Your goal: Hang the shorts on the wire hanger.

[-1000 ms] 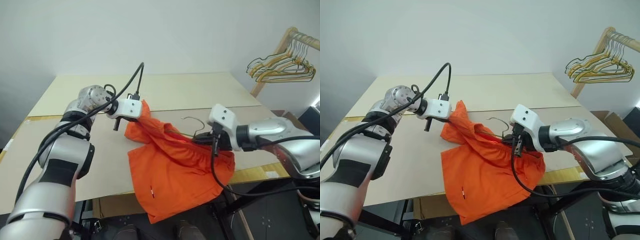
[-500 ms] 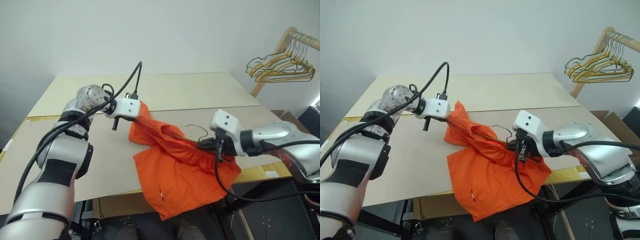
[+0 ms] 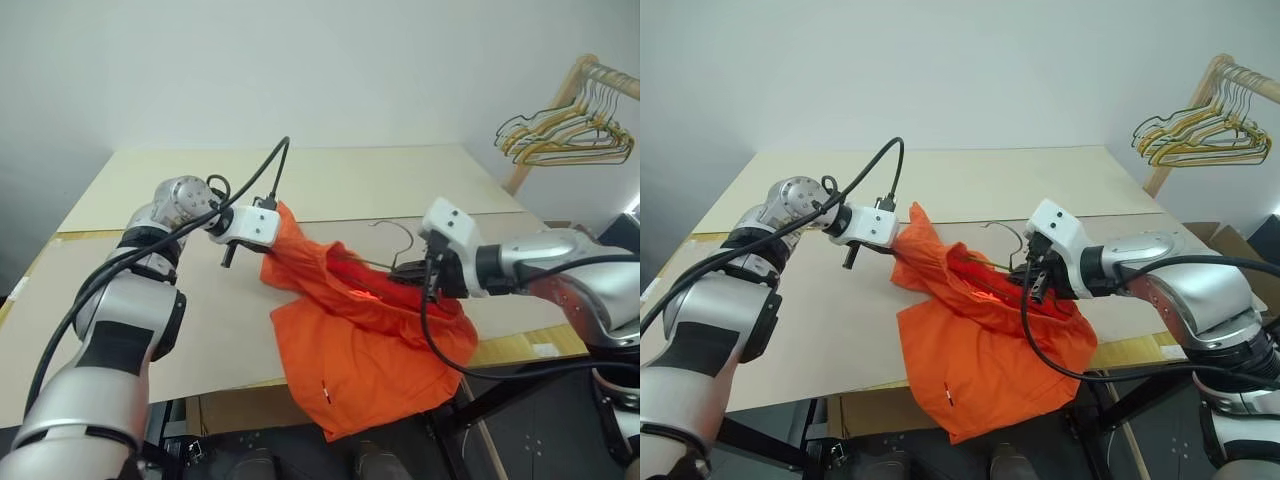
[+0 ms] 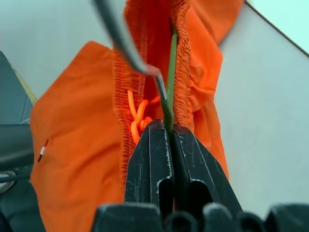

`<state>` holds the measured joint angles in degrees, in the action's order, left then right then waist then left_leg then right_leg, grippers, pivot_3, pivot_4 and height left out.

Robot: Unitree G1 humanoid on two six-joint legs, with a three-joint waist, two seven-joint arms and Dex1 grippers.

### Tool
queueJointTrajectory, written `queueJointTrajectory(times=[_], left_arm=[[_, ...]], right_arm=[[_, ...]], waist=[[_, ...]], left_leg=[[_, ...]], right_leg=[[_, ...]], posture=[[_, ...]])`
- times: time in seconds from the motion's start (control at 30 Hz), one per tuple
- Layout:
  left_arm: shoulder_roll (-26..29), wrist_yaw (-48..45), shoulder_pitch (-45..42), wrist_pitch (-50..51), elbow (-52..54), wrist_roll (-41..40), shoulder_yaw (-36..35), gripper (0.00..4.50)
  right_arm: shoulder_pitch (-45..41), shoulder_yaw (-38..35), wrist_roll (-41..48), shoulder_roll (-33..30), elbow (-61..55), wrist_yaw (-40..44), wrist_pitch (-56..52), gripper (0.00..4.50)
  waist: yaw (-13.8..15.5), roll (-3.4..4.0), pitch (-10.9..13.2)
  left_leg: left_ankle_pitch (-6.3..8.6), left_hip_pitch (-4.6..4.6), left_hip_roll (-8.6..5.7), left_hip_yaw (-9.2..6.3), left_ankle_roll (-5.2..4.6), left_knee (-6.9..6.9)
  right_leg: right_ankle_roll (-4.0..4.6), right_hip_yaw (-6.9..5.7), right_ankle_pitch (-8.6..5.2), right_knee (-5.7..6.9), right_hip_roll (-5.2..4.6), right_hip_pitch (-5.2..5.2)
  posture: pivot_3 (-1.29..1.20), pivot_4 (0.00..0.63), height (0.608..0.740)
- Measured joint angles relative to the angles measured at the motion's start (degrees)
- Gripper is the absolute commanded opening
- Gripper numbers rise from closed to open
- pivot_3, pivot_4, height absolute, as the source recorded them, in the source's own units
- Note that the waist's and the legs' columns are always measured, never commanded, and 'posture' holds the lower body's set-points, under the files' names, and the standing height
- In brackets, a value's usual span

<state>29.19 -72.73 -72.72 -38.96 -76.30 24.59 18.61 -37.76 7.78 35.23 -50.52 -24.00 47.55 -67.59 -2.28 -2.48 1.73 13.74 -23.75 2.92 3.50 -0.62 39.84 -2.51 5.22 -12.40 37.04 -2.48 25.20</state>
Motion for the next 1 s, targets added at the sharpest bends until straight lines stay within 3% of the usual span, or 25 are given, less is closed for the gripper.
queueJointTrajectory(times=[0.2,0.33,0.43,0.6,0.9,1.0], left_arm=[[0.2,-0.9,-0.5,0.2,0.0,-0.6,-0.5,3.28],[0.5,-11.1,-2.5,-0.3,1.2,-6.1,-3.5,4.46],[0.4,-18.1,-2.9,-2.5,3.1,-11.7,-2.2,4.46],[-1.3,-19.5,-1.4,-2.1,5.9,-19.5,2.0,4.46],[-7.9,-19.1,-1.2,0.5,6.6,-19.9,1.5,4.46],[-8.7,-19.1,-1.3,1.0,6.6,-18.9,1.8,3.86]], right_arm=[[-0.4,-0.1,2.5,-1.5,-0.2,2.1,-1.3,0.0],[-3.0,-1.0,5.1,-2.2,0.1,3.8,-3.1,0.0],[-5.0,-1.5,6.1,-2.7,1.4,4.8,-3.8,0.0],[-6.2,-1.0,6.1,-2.7,3.4,5.0,-3.9,0.0],[-8.4,0.9,6.0,-2.5,3.8,5.0,-3.9,0.0],[-8.9,1.0,6.1,-2.5,3.8,5.0,-4.1,0.0]], waist=[[-0.1,0.0,0.0],[-0.3,0.01,0.0],[-0.2,0.01,0.0],[-0.2,0.01,0.0],[-0.3,0.01,0.0],[-0.5,0.01,0.0]], left_leg=[[0.0,0.01,0.01,0.0,0.0,0.01],[0.0,0.01,0.01,0.0,0.0,0.0],[0.0,0.02,0.02,0.0,0.0,0.0],[0.0,0.01,0.02,0.0,0.0,0.02],[0.0,0.01,0.01,0.0,-0.01,0.03],[0.0,0.02,0.01,0.0,-0.01,0.02]], right_leg=[[0.0,0.0,0.0,0.04,0.01,0.01],[0.02,0.0,0.0,0.03,0.01,0.03],[0.02,0.01,-0.01,0.04,0.0,0.03],[0.01,0.02,-0.01,0.06,-0.01,0.03],[0.0,0.03,-0.01,0.05,0.01,0.03],[0.01,0.04,-0.01,0.05,0.02,0.03]], posture=[[-0.02,0.0,0.74],[-0.02,0.0,0.74],[-0.02,0.0,0.74],[-0.02,0.0,0.74],[-0.04,0.0,0.74],[-0.04,0.0,0.74]])
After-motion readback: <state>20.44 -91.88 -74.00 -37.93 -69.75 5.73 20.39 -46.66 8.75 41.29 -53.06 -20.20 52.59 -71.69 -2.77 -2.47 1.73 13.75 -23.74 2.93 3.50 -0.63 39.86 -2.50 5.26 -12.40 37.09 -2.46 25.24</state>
